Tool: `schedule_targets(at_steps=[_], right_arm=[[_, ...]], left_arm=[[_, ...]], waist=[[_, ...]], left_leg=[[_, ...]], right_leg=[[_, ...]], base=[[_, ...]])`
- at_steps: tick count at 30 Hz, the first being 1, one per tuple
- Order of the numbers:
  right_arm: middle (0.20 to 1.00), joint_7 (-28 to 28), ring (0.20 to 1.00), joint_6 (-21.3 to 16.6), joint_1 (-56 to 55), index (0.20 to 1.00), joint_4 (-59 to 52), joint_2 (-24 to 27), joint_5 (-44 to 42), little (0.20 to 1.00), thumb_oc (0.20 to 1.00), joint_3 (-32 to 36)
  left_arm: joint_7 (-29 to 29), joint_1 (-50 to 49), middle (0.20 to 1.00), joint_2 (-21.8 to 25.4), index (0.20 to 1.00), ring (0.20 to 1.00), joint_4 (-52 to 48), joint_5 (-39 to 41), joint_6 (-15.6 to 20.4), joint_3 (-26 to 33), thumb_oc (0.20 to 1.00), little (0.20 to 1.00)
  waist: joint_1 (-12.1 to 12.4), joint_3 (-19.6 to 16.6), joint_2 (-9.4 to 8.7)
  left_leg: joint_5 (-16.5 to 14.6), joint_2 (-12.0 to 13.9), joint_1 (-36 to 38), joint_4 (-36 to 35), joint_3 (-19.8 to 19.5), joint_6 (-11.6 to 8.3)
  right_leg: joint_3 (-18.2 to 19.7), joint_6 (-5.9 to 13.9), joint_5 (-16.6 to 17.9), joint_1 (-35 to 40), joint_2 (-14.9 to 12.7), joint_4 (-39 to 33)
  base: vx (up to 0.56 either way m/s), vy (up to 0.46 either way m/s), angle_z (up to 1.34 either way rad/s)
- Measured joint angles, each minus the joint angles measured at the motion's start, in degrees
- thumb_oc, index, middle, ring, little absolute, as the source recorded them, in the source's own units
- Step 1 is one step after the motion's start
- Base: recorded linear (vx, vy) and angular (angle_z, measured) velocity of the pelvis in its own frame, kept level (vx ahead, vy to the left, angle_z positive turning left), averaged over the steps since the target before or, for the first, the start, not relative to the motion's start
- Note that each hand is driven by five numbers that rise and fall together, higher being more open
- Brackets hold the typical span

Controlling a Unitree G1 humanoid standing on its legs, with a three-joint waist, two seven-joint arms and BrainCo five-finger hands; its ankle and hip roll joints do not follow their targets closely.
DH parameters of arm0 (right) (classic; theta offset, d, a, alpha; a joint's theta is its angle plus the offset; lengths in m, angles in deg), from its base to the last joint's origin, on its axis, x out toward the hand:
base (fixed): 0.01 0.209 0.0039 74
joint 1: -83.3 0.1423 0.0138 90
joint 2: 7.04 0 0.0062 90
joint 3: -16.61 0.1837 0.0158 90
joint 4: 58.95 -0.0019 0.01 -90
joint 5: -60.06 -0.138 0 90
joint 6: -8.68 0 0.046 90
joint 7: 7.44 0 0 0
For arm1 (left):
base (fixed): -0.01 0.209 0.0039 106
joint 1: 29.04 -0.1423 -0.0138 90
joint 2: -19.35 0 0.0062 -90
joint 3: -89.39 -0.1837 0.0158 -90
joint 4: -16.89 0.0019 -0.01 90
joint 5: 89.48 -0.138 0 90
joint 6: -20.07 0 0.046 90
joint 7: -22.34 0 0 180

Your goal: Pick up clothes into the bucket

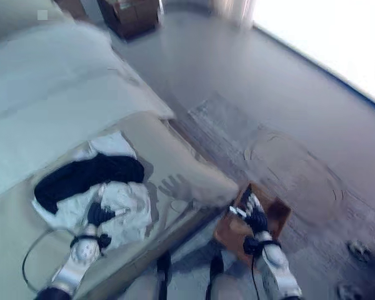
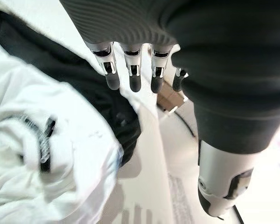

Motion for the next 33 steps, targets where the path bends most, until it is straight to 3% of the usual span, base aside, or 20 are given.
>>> schedule_targets(at_steps=[3,7,14,22,33], right_arm=[[1.000,-1.56,1.000,-0.38,3.50,1.000,-0.89,0.68,-0.01,1.000,1.000,0.39],[1.000,-3.36,1.000,-1.47,7.51,1.000,-4.20,0.51,-0.01,1.000,1.000,0.19],[1.000,-4.59,1.000,-3.45,11.66,1.000,-7.47,0.75,-0.32,1.000,1.000,-0.02],[1.000,-4.94,1.000,-4.46,12.62,1.000,-8.58,0.86,-0.68,1.000,1.000,0.10],[1.000,-4.13,1.000,-4.83,13.17,1.000,-8.77,1.05,-0.81,1.000,1.000,0.21]], left_arm=[[-3.26,5.76,1.000,1.36,1.000,1.000,0.01,-0.69,-0.93,0.41,1.000,1.000],[-7.96,9.56,1.000,4.27,1.000,1.000,-0.42,-4.65,-2.90,0.59,1.000,1.000],[-14.34,15.15,1.000,8.74,1.000,1.000,1.45,-11.55,-7.81,0.31,1.000,1.000],[-17.76,22.47,1.000,13.21,1.000,1.000,8.73,-15.79,-13.45,-2.04,1.000,1.000],[-18.62,27.95,1.000,16.65,1.000,1.000,15.12,-18.01,-14.64,-8.26,1.000,1.000]], waist=[[0.07,3.89,-0.77],[0.08,7.33,-1.66],[-0.96,8.52,-3.24],[-2.21,8.06,-4.02],[-3.30,6.12,-4.66]], left_leg=[[-1.20,-0.85,-7.33,3.94,0.01,-0.40],[-3.80,-1.28,-17.22,11.85,-0.13,1.39],[-8.05,-0.79,-30.62,25.03,-1.41,2.16],[-8.94,-0.38,-35.12,28.71,-1.14,2.63],[-9.84,-0.22,-39.23,31.41,0.30,3.28]], right_leg=[[-0.11,-0.82,-2.67,-8.87,-2.05,8.56],[0.15,-2.01,-5.16,-18.53,-3.60,17.18],[0.19,-3.89,-9.37,-29.87,-4.26,28.20],[0.74,-4.31,-9.81,-34.21,-4.21,30.76],[2.21,-3.72,-9.45,-38.14,-4.18,31.42]], base=[[-0.09,0.004,0.23],[-0.08,0.009,0.14],[0.02,0.002,0.07],[0.01,0.030,-0.03],[0.01,0.030,-0.05]])
